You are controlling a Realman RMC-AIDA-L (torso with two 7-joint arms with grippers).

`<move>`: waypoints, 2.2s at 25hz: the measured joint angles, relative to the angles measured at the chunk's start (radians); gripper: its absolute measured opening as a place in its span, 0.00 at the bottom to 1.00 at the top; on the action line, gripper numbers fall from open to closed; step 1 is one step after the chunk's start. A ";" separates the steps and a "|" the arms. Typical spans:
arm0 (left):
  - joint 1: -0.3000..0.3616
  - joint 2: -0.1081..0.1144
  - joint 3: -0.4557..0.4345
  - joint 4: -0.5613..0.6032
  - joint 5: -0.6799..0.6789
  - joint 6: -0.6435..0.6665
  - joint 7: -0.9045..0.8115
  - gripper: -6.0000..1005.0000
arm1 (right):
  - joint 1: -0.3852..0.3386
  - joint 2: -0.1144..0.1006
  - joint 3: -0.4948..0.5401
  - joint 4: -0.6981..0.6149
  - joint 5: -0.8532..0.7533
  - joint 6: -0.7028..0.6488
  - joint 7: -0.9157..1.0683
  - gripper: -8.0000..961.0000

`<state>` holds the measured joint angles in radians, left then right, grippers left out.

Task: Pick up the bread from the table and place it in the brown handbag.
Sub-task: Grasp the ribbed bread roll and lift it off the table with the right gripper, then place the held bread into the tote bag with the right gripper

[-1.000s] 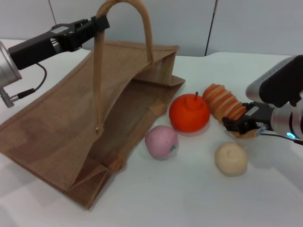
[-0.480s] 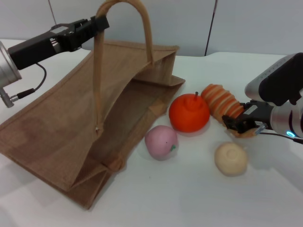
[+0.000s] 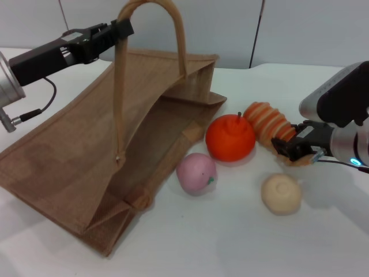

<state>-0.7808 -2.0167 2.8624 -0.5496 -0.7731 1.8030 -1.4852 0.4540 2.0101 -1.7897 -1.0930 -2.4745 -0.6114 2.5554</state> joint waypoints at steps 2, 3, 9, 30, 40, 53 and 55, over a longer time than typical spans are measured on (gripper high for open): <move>0.000 0.000 0.000 -0.001 0.000 0.002 -0.001 0.16 | -0.015 -0.001 0.004 -0.030 -0.003 0.004 0.000 0.51; 0.000 0.000 0.000 -0.001 0.000 0.002 -0.001 0.17 | -0.022 -0.001 0.008 -0.046 -0.009 0.004 0.000 0.48; 0.000 0.008 0.000 -0.003 0.000 0.043 -0.005 0.17 | -0.077 0.005 0.036 -0.171 -0.076 -0.004 0.000 0.46; 0.000 0.029 0.000 0.002 -0.075 0.113 -0.047 0.18 | -0.061 0.008 -0.257 -0.363 -0.182 -0.038 -0.037 0.40; -0.013 0.027 0.000 0.004 -0.078 0.119 -0.064 0.18 | 0.019 0.010 -0.398 -0.359 -0.183 -0.007 -0.037 0.39; -0.024 0.030 0.000 0.004 -0.107 0.129 -0.107 0.19 | 0.065 0.012 -0.502 -0.391 -0.182 0.021 -0.037 0.35; -0.026 0.030 0.000 0.004 -0.107 0.129 -0.108 0.19 | 0.069 0.011 -0.511 -0.402 -0.182 0.030 -0.037 0.35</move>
<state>-0.8070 -1.9865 2.8624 -0.5460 -0.8805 1.9324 -1.5936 0.5233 2.0214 -2.3003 -1.4950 -2.6568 -0.5818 2.5186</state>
